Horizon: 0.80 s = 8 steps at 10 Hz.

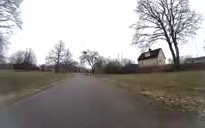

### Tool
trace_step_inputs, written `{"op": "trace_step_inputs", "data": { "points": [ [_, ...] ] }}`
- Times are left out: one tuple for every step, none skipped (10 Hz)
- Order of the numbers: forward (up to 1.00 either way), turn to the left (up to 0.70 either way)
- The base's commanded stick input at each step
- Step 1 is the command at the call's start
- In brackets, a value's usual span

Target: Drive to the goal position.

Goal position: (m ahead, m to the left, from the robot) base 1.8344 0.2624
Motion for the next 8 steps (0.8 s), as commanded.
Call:
{"op": "trace_step_inputs", "data": {
  "points": [
    [1.00, 0.40],
    [1.00, 0.40],
    [1.00, 0.24],
    [1.00, 0.10],
    [1.00, 0.00],
    [1.00, 0.00],
    [1.00, 0.00],
    [1.00, 0.00]
  ]
}}
